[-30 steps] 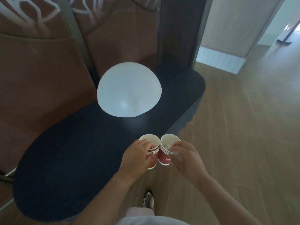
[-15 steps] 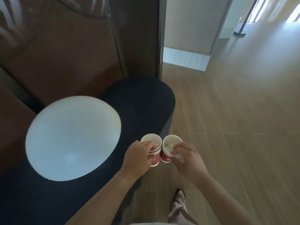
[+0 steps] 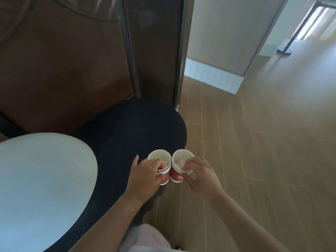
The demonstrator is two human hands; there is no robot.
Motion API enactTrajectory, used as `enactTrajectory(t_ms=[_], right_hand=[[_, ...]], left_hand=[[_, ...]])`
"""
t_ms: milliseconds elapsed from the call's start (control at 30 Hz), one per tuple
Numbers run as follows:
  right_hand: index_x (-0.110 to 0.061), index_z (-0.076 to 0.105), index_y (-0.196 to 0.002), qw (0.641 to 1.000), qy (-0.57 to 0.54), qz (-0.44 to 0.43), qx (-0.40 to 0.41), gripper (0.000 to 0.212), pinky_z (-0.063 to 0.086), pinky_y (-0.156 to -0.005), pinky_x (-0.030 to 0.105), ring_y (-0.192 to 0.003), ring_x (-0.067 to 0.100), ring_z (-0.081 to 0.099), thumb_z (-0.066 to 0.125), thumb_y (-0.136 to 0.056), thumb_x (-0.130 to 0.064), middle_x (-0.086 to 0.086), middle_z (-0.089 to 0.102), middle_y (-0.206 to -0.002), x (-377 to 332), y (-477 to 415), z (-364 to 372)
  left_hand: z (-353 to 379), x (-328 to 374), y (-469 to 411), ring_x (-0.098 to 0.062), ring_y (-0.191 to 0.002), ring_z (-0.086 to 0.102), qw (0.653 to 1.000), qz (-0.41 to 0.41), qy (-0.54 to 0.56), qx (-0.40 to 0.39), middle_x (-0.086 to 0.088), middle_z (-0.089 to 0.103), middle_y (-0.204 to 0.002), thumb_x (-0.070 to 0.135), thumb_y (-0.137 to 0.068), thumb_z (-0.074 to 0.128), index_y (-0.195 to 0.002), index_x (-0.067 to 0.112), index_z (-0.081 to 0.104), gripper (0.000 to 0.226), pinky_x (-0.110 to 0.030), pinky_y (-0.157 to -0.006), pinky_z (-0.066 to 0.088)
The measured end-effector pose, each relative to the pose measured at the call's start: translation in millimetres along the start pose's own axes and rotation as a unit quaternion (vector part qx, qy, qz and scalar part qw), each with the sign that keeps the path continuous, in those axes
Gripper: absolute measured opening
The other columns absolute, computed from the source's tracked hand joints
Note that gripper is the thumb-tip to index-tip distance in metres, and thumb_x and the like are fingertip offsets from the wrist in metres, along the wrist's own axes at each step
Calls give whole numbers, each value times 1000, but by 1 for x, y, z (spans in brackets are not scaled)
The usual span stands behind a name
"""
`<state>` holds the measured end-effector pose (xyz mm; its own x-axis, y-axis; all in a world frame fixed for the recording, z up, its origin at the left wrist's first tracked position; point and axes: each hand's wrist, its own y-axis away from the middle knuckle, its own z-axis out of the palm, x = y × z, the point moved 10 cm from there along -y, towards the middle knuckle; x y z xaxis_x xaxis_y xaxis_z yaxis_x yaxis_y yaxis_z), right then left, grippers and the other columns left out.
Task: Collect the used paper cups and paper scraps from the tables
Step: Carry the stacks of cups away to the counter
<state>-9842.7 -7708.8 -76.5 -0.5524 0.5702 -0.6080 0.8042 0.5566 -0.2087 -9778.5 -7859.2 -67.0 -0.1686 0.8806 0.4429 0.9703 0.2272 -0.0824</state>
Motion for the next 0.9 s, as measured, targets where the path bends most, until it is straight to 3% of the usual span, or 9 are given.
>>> enactTrajectory(t_ms=[167,267,333,433,567,700,833,900], right_hand=[[-26,64,-82,1000,-7,-13,-22,22,39,-77,17,-93,8,52,78,-68,-17,-20,55,-96,6,-67,22],[-27,63,-80,999,-12,-21,-25,22,38,-76,13,-93,4,50,79,-67,-20,-24,53,-95,7,-103,34],[-26,63,-79,999,-10,-31,-32,20,41,-75,16,-95,6,51,79,-68,-21,-19,58,-95,8,-123,41],[-26,62,-78,998,-15,-36,-50,18,40,-75,15,-96,5,50,78,-70,-25,-15,61,-96,13,-148,51],[-26,59,-77,994,-17,-61,-92,19,36,-72,7,-93,0,47,76,-71,-31,-17,60,-95,18,-186,67],[-21,60,-80,984,-22,-104,-146,18,43,-75,18,-97,3,47,74,-74,-31,-14,60,-99,19,-229,85],[-21,59,-82,967,-29,-146,-206,12,44,-77,20,-98,3,46,68,-78,-29,-15,56,-100,19,-262,106],[-20,60,-84,956,-35,-178,-230,10,46,-76,22,-97,6,48,66,-78,-25,-13,58,-99,18,-274,116]], left_hand=[[-8,-26,-52,-9,-90,58,999,-24,20,-7,15,66,-89,29,-80,65,-89,27,60,11,-36,-111,21],[-13,-45,-81,-11,-87,56,999,-32,33,-2,15,65,-91,34,-80,66,-92,28,61,15,-29,-90,44],[-12,-56,-97,-10,-87,56,999,-41,31,-9,15,65,-92,38,-82,63,-94,29,59,16,-29,-78,49],[-11,-70,-119,-8,-86,57,998,-60,26,-18,16,64,-91,39,-82,63,-93,31,58,14,-28,-75,49],[-10,-82,-148,-13,-92,59,996,-85,13,-3,13,67,-98,32,-81,65,-100,28,63,20,-26,-79,47],[-11,-99,-169,-15,-94,61,990,-136,-28,21,11,69,-100,31,-79,65,-103,28,65,24,-26,-82,44],[0,-124,-179,-12,-93,60,976,-209,-63,26,13,68,-97,35,-79,62,-100,30,63,22,-34,-108,29],[8,-137,-181,-9,-94,59,966,-246,-76,16,14,67,-99,33,-80,61,-102,30,61,22,-33,-113,20]])
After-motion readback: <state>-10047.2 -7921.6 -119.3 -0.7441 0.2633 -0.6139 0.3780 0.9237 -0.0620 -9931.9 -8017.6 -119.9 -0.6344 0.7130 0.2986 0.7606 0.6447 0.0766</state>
